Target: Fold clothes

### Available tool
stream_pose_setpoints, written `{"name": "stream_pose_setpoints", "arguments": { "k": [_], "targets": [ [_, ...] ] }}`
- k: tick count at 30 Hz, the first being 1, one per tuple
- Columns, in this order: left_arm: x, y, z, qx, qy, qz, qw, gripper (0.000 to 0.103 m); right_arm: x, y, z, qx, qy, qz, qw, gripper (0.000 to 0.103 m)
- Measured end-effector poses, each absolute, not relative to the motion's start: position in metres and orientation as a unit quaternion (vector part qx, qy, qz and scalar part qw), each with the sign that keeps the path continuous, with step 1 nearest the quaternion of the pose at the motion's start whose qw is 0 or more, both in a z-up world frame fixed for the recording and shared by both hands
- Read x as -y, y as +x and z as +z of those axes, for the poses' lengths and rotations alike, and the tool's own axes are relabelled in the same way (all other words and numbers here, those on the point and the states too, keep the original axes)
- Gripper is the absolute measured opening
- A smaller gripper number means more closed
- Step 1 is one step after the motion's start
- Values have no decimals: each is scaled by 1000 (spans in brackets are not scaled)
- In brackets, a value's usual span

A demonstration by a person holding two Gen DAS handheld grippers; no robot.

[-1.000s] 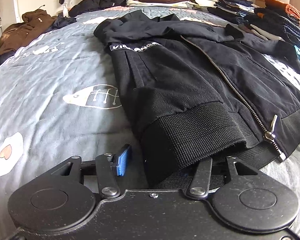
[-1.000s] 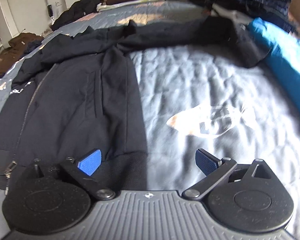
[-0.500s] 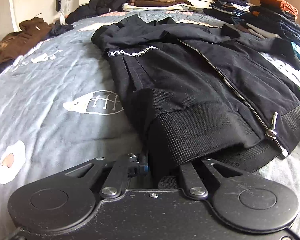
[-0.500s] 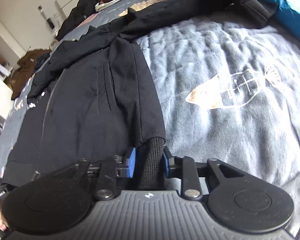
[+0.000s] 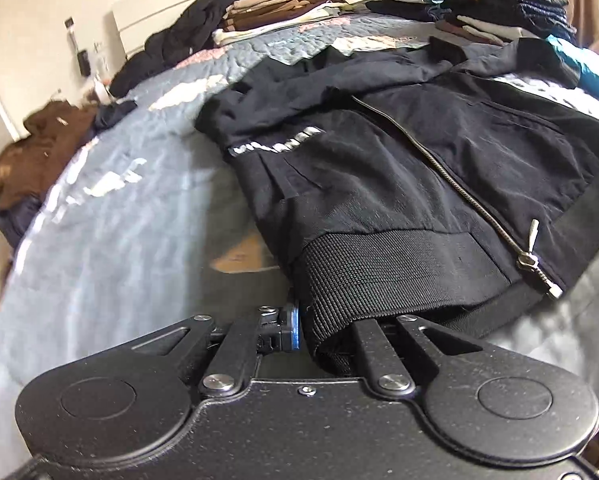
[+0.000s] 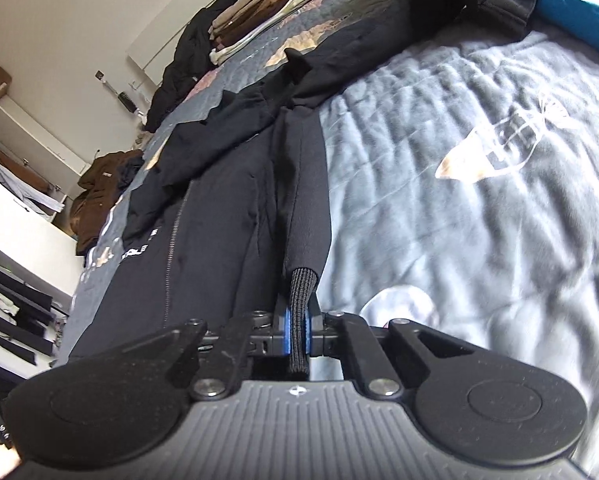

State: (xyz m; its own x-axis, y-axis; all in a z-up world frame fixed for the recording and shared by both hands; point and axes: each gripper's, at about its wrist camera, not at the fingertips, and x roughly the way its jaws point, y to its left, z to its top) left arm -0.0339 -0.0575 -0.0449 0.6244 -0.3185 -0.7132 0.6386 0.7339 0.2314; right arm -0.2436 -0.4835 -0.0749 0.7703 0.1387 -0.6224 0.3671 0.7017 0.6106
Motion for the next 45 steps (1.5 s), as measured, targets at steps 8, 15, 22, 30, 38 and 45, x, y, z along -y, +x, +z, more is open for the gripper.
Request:
{"name": "stream_pose_setpoints", "arguments": {
  "k": [8, 15, 22, 30, 38, 45],
  "targets": [
    [25, -17, -18, -344, 312, -281, 840, 6, 420, -259, -62, -350, 395, -17, 849, 6],
    [22, -13, -49, -432, 358, -300, 772, 40, 406, -249, -77, -428, 333, -68, 837, 21],
    [-12, -39, 19, -390, 265, -350, 809, 70, 421, -272, -34, -374, 243, -143, 884, 59],
    [50, -50, 66, -239, 92, -350, 901, 82, 420, -241, -10, -306, 184, -140, 924, 71],
    [161, -19, 16, -244, -14, -353, 903, 83, 399, -187, -28, -302, 132, -115, 937, 72],
    [173, 17, -15, -286, -45, -311, 905, 83, 450, -153, -43, -292, 167, -141, 931, 73]
  ]
}}
